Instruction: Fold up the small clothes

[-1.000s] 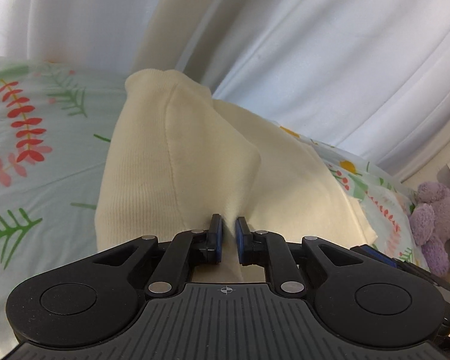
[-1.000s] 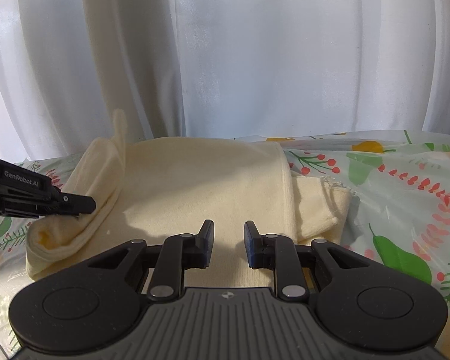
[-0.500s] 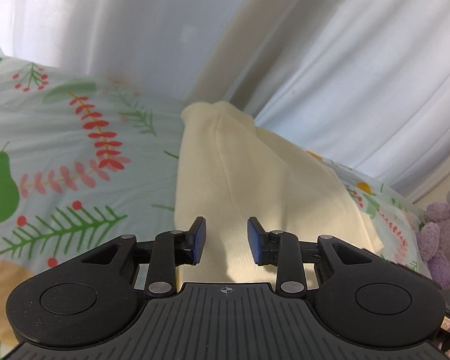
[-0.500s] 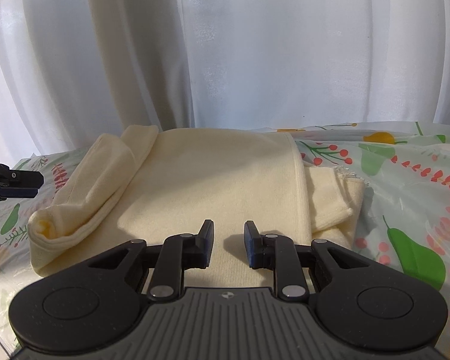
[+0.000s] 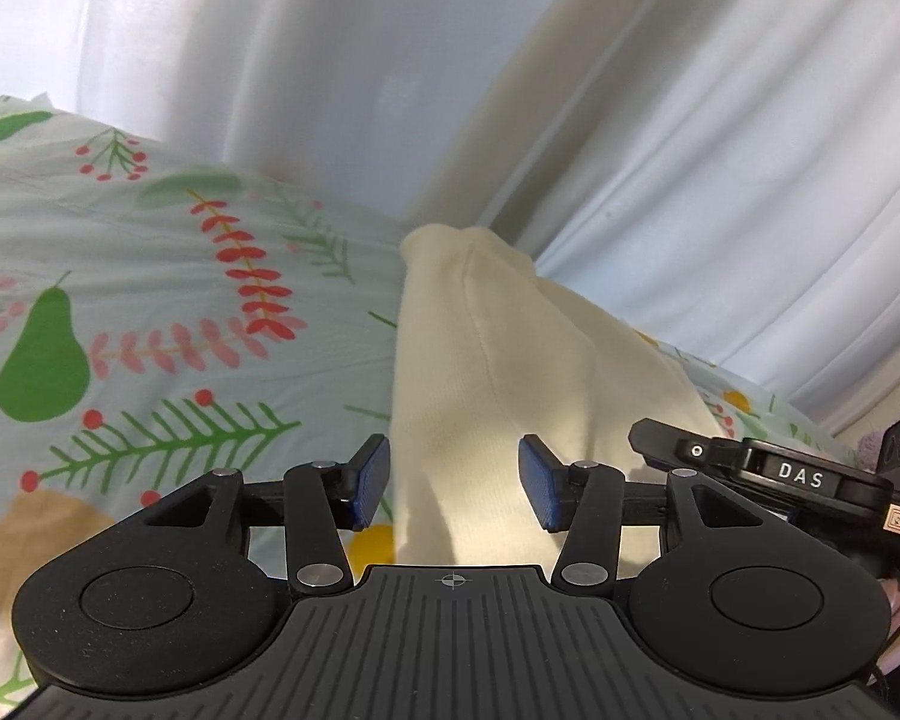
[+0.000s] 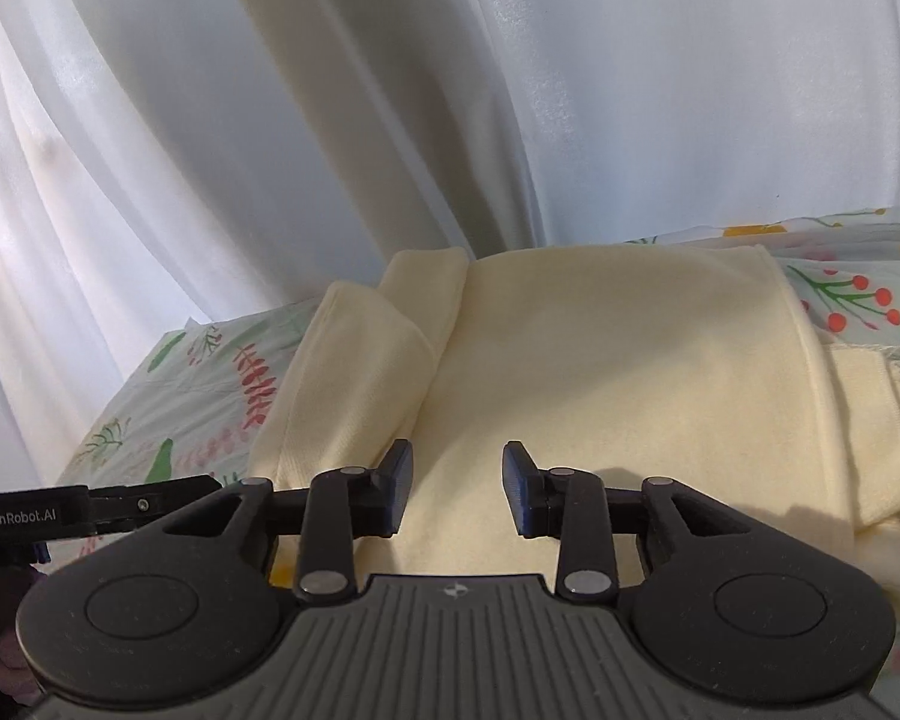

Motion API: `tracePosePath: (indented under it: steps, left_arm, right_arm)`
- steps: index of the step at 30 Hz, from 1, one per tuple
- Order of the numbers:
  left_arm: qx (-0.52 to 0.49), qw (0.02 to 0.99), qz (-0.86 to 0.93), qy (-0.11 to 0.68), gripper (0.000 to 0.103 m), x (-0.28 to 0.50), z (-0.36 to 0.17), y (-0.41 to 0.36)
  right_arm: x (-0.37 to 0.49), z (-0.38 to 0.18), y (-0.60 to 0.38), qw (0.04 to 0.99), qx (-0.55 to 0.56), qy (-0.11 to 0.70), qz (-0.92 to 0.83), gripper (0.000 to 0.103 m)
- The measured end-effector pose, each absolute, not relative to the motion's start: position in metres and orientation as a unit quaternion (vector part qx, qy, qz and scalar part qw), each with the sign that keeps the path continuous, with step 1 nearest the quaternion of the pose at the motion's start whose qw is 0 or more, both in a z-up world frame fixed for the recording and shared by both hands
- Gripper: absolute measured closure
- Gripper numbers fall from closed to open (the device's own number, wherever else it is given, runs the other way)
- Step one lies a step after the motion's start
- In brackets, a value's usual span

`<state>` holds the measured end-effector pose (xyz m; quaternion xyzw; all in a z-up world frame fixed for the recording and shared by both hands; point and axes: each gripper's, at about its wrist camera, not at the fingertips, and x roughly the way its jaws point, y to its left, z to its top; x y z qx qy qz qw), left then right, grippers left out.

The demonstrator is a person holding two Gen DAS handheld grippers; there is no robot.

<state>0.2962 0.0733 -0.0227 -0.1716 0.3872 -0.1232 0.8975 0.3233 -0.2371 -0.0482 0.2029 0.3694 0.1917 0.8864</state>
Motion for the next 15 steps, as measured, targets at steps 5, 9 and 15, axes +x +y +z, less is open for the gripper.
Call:
tracePosePath:
  steps: [5, 9, 15]
  left_arm:
    - [-0.185, 0.887, -0.082, 0.415, 0.049, 0.307, -0.04, 0.085]
    - [-0.19, 0.878, -0.096, 0.43, 0.05, 0.311, -0.052, 0.081]
    - [-0.201, 0.867, -0.126, 0.438, 0.05, 0.314, -0.059, 0.073]
  right_arm:
    - [0.357, -0.063, -0.22, 0.848, 0.264, 0.398, 0.229, 0.049]
    - [0.37, -0.076, -0.21, 0.832, 0.285, 0.414, 0.236, 0.053]
    - [0.379, -0.083, -0.207, 0.821, 0.307, 0.418, 0.24, 0.064]
